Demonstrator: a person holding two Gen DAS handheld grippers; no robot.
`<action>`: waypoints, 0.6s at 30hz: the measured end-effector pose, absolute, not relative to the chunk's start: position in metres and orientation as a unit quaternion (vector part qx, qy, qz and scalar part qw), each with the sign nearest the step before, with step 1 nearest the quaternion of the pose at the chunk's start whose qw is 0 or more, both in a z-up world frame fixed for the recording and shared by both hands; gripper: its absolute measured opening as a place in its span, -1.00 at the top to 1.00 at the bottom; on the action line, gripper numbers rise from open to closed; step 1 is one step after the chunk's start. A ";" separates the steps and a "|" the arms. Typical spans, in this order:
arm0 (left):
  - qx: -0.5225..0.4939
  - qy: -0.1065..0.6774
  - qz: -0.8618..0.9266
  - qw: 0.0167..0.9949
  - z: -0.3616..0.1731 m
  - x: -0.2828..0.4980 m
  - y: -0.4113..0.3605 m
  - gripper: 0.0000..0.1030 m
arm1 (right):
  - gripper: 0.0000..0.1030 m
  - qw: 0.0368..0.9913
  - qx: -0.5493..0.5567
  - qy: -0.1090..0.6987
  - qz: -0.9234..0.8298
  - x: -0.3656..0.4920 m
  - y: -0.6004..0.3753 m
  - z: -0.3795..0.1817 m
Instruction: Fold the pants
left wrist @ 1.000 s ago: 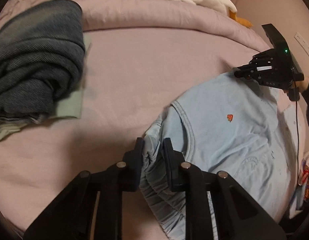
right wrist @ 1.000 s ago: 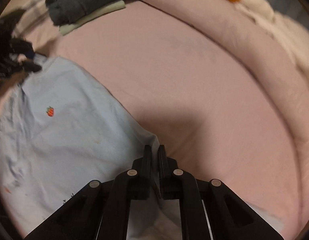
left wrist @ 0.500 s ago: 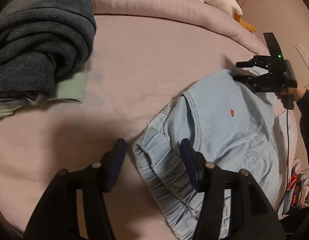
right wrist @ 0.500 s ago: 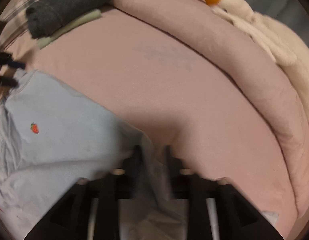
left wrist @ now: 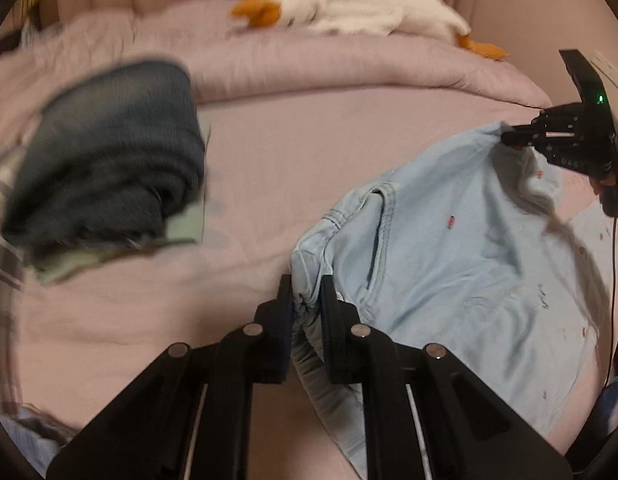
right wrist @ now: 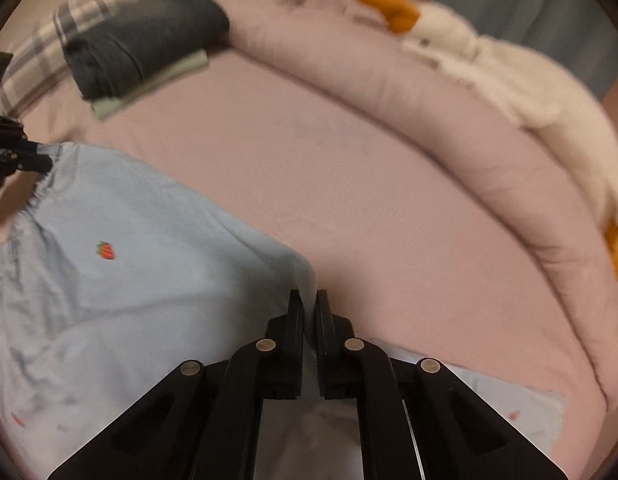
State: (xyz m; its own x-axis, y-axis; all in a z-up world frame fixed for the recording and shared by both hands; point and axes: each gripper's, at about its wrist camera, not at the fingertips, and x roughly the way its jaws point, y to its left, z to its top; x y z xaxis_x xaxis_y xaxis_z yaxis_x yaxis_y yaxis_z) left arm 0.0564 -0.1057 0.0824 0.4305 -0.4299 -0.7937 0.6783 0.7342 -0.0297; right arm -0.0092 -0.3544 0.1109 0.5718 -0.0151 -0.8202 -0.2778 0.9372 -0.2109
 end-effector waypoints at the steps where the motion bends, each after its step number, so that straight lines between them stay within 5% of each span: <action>1: 0.164 0.395 -0.330 0.841 0.091 0.044 -0.106 0.79 | 0.88 0.877 -0.165 0.446 0.070 -0.017 -0.361 0.118; 8: 0.231 0.300 -0.335 0.863 0.115 -0.045 -0.087 0.79 | 0.88 0.910 -0.176 0.372 0.042 -0.110 -0.366 0.170; 18: 0.246 0.290 -0.356 0.853 0.081 -0.137 -0.058 0.79 | 0.88 0.911 -0.178 0.367 0.062 -0.221 -0.361 0.139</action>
